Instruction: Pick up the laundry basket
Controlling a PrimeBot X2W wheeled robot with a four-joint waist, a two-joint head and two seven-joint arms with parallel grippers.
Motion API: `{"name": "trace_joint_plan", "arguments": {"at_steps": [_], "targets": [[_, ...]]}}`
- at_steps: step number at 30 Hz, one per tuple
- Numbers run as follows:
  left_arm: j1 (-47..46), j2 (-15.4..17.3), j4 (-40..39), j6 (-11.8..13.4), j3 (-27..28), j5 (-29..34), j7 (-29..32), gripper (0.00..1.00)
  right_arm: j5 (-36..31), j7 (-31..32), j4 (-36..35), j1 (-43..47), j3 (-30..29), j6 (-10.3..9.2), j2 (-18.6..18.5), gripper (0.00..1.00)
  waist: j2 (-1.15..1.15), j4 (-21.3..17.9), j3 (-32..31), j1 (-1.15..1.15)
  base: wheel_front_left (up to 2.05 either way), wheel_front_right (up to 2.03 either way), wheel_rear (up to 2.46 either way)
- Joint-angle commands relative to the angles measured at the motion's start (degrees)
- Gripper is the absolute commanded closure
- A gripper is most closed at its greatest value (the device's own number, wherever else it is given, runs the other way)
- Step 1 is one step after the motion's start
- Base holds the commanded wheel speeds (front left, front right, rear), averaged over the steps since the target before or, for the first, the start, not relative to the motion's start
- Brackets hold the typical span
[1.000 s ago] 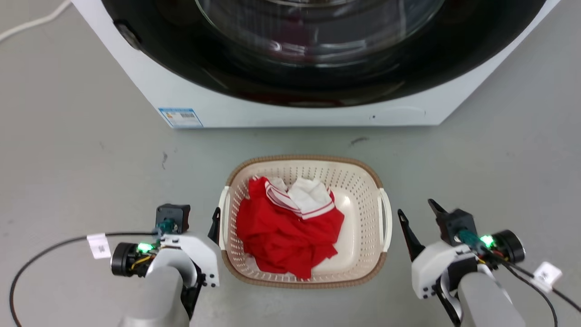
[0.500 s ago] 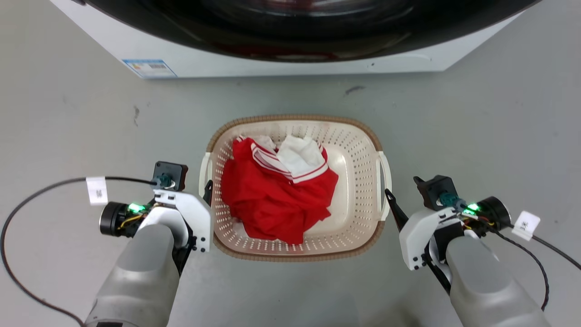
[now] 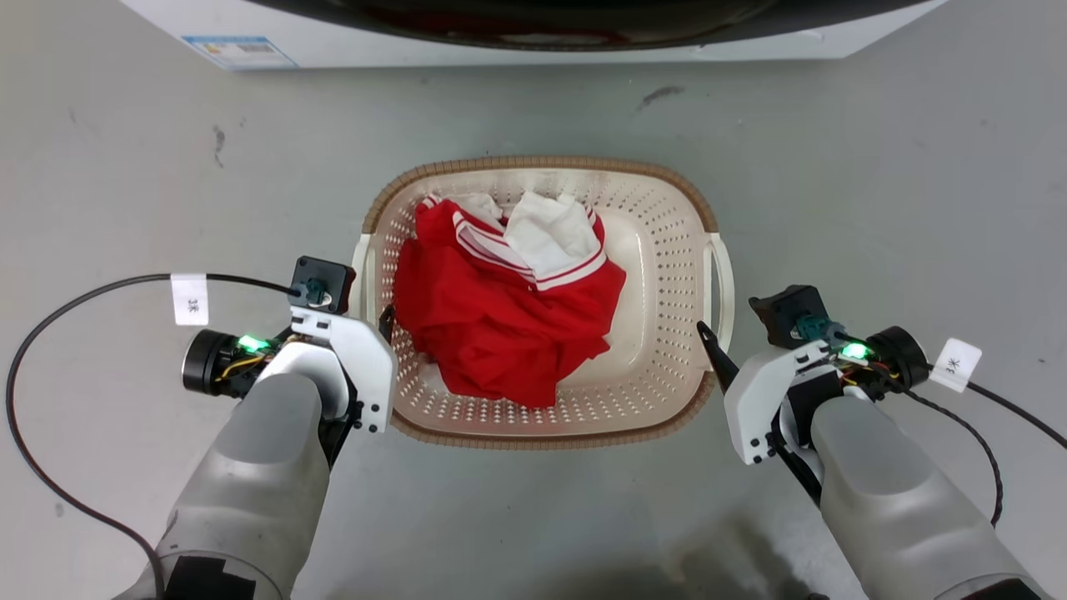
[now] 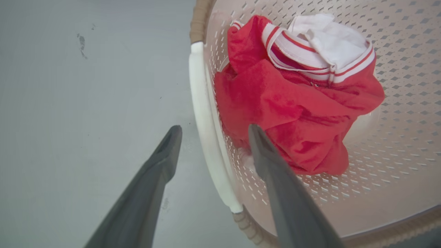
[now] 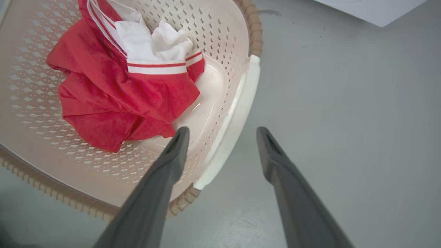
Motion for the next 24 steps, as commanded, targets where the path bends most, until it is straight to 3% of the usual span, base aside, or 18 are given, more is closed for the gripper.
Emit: {"name": "trace_joint_plan", "arguments": {"at_steps": [1, 24], "targets": [[-0.8, 0.2, 0.1, -0.1, -0.1, 0.0, 0.2, 0.0, 0.8, -0.1, 0.3, -1.2, 0.5, -0.06, 0.0, 0.0, 0.0, 0.1, 0.9, -0.01, 0.0, 0.0, 0.0], [-5.7, 0.3, 0.3, 0.0, -4.4, 1.0, 2.4, 0.0, 7.5, 0.4, 2.1, -6.4, 6.5, -0.06, 0.0, 0.0, 0.0, 0.1, 8.8, -0.01, 0.0, 0.0, 0.0]]}}
